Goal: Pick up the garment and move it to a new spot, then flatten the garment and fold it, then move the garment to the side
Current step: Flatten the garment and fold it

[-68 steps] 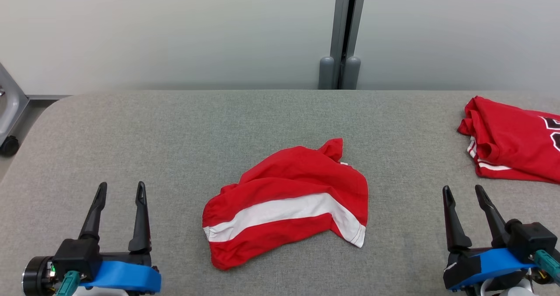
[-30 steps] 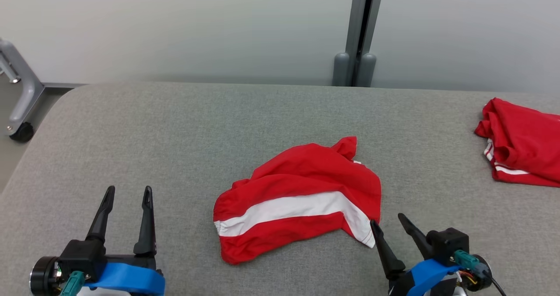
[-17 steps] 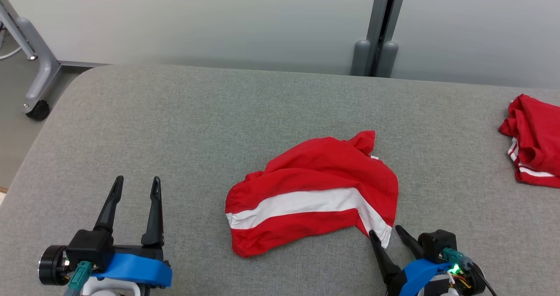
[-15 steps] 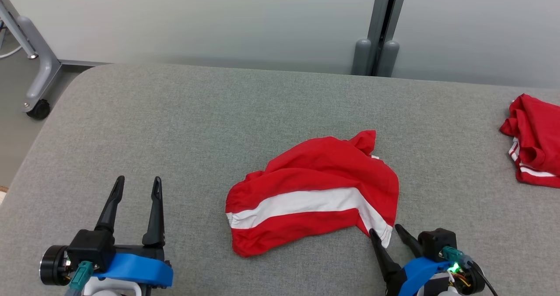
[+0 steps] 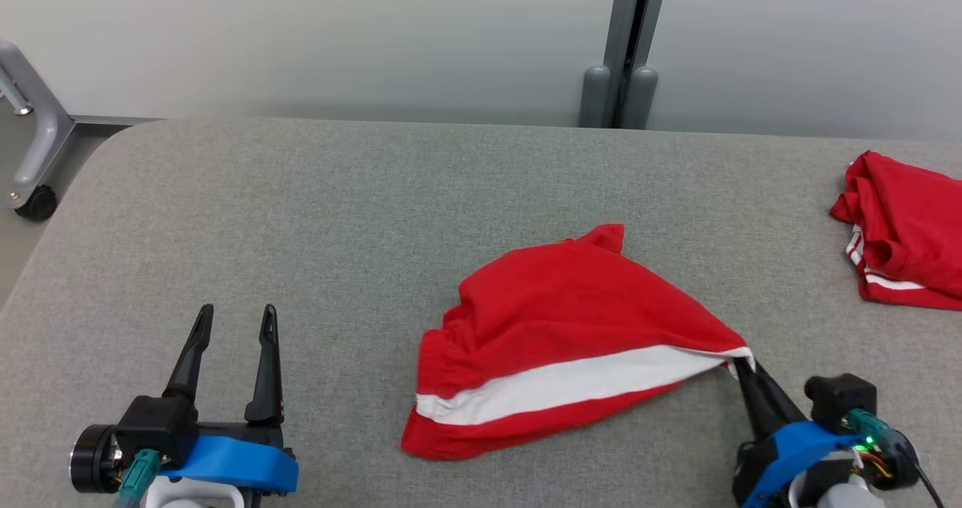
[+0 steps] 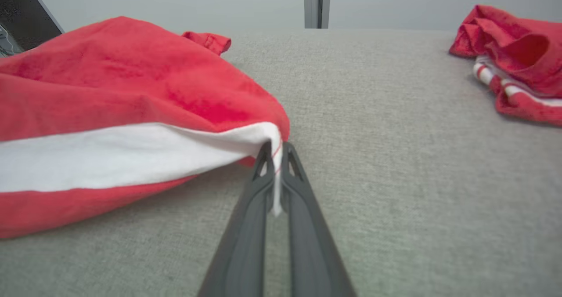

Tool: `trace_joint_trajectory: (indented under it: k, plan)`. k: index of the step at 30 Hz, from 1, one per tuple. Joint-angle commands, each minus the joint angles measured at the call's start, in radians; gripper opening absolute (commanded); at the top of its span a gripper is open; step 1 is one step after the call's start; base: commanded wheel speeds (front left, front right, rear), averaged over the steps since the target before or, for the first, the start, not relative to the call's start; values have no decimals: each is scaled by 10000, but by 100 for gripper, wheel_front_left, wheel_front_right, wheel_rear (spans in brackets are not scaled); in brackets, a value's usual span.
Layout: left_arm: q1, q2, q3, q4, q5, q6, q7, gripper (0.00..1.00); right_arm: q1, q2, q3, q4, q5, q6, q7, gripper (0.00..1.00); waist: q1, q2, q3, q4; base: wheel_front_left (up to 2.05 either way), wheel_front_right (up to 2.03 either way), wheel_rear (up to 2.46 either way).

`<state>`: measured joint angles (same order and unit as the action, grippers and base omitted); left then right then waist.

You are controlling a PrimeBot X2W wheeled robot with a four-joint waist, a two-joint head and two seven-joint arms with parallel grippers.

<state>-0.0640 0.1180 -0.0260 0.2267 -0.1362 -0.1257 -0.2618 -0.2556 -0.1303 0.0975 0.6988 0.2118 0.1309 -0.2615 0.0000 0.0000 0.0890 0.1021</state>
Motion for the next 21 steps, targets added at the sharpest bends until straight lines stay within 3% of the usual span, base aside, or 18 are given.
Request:
trace_joint_trajectory:
  k: [1,5,6,7,8,21]
  plan:
    - [1,-26,1,36,59,-68,-44,100,341,-132,-111,-138,-56,-1,-38,0,0,0,-32,-44,0,0,0]
    - [112,-63,-22,77,59,-73,-44,100,873,-327,-215,-836,-118,-1,34,0,0,0,-96,-217,0,0,0]
    - [119,-74,-24,84,54,-75,-44,100,979,-343,-212,-972,-72,-1,77,42,0,0,-109,-265,0,0,0]
    - [116,-90,-39,88,48,-76,-44,100,1068,-395,-230,-1091,-47,-2,100,78,0,0,-117,-300,0,0,0]
    - [109,-105,-58,96,42,-77,-44,100,1148,-414,-233,-1194,-14,-2,145,100,0,0,-126,-324,0,0,0]
    - [368,38,-146,97,-49,-53,-44,100,1598,-76,-728,-3059,-255,-1,42,100,0,0,-553,-489,0,0,0]
